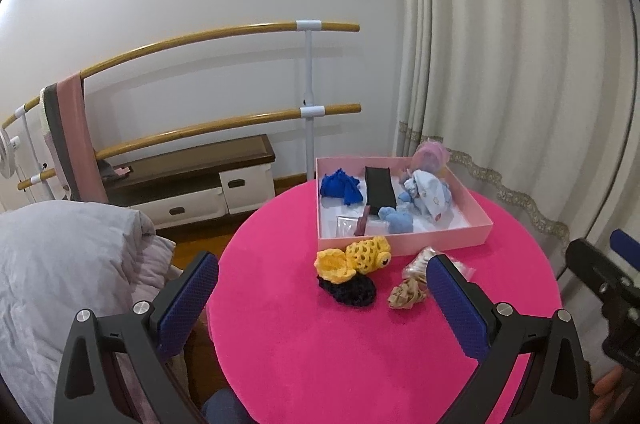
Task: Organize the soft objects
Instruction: 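Move both tools toward the black crochet piece and cotton-swab bag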
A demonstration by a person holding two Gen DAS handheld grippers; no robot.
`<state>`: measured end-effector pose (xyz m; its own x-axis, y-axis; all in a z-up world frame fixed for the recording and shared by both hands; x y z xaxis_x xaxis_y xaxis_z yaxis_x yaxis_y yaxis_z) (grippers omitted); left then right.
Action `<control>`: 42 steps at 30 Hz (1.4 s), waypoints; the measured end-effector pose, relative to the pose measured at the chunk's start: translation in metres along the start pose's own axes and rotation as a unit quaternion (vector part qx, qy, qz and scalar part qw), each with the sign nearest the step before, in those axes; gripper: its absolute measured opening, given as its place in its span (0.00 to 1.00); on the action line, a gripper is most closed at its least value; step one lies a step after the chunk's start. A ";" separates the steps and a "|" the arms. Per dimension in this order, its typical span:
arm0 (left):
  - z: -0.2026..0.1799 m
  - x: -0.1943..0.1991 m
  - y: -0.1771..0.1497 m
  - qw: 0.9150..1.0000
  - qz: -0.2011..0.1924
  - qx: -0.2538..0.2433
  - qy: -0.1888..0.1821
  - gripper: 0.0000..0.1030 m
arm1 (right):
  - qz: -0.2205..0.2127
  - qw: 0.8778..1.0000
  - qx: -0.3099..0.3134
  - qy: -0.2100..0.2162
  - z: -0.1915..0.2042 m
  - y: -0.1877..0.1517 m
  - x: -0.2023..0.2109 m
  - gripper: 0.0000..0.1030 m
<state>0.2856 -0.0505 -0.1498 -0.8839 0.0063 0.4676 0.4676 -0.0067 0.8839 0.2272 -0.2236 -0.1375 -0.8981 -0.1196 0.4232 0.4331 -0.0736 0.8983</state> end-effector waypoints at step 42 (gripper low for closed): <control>0.001 -0.136 -0.068 0.993 0.116 0.005 -0.012 1.00 | 0.110 0.994 -0.016 -0.017 -0.035 -0.064 -0.079 1.00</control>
<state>0.3742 -0.0502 -0.2733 -0.7522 0.0299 0.6582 0.6585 -0.0005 0.7526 0.2729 -0.2445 -0.2328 -0.7834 -0.1032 0.6129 0.6207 -0.0811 0.7798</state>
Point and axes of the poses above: each gripper's, at about its wrist camera, not at the fingertips, and x roughly against the way its jaws point, z to its left, y to its top, the point moved 9 cm from there along -x, roughly the way its jaws point, and after that the axes turned 6 degrees about -z, right-handed, at the moved point
